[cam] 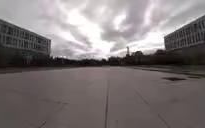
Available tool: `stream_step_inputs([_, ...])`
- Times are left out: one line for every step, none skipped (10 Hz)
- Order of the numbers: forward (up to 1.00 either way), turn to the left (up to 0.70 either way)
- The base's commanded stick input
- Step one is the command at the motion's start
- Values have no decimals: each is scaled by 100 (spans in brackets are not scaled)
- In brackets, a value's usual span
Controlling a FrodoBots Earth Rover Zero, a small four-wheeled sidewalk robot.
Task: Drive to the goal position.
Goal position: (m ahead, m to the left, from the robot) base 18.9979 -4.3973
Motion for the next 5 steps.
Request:
stream_step_inputs([70, 0])
stream_step_inputs([70, 0])
stream_step_inputs([70, 0])
stream_step_inputs([70, 0])
stream_step_inputs([70, 0])
